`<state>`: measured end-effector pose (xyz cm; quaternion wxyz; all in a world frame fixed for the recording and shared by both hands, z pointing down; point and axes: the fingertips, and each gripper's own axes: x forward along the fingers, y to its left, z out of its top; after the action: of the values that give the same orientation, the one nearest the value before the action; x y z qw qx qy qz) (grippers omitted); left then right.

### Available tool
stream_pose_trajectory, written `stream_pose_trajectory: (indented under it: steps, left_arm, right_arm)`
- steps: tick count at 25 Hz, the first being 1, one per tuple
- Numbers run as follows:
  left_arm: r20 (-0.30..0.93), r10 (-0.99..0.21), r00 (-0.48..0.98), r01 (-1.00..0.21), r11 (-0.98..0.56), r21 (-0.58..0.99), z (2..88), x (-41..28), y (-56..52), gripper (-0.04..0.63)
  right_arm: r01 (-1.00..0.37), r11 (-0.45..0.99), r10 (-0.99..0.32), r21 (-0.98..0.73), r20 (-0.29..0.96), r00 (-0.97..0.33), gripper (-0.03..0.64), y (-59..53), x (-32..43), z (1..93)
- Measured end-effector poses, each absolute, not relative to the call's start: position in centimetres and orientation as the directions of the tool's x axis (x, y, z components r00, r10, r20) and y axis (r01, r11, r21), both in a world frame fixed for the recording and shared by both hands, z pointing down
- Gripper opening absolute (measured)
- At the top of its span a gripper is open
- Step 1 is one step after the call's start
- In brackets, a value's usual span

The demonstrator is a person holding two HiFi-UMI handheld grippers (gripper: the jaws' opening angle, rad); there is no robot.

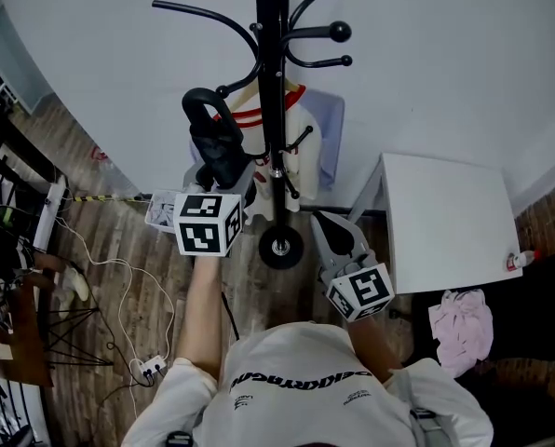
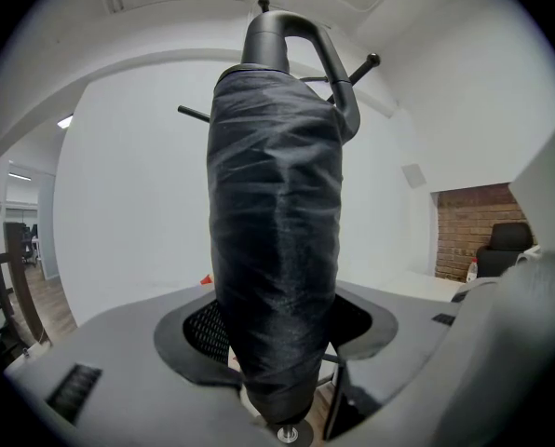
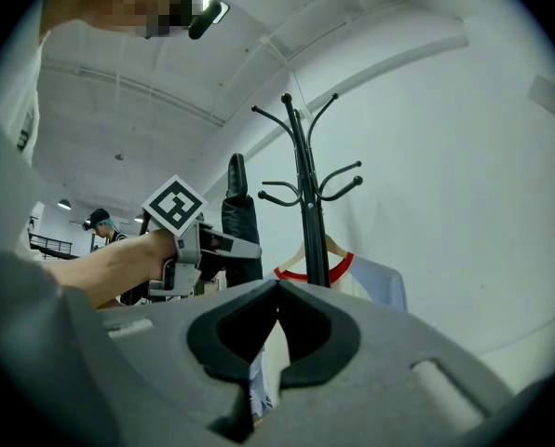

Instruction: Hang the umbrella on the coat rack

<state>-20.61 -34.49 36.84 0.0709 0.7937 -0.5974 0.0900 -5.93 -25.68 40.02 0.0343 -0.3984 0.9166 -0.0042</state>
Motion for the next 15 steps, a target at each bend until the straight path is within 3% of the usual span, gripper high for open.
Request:
stream_pose_trajectory:
  steps: [15]
  left_arm:
    - [0.320,-0.897,0.306,-0.952,-0.295,0.082,37.9,-22.0,-38.5,0.255]
  right_arm:
    - [-0.758,0.651,-0.759,-0.041,-0.059,-0.648,-0.003,-25.5,-4.3,40.2]
